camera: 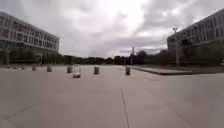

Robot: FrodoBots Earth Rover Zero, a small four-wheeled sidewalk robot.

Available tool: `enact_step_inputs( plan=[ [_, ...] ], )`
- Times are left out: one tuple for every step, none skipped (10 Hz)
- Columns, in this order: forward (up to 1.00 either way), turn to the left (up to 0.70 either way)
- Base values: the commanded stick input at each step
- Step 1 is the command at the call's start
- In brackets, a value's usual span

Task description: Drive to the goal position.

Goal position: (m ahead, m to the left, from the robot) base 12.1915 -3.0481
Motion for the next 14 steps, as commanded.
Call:
enact_step_inputs(
  plan=[
    [0.7, 0.0],
    [0.7, 0.0],
    [0.7, 0.0],
    [0.7, 0.0],
    [0.7, 0.0],
    [0.7, 0.0],
    [0.7, 0.0],
    [0.7, 0.0],
    [0.7, -0.19],
    [0.7, -0.35],
    [0.7, -0.35],
    [0.7, -0.35],
    [0.7, -0.34],
    [0.7, -0.02]
  ],
)
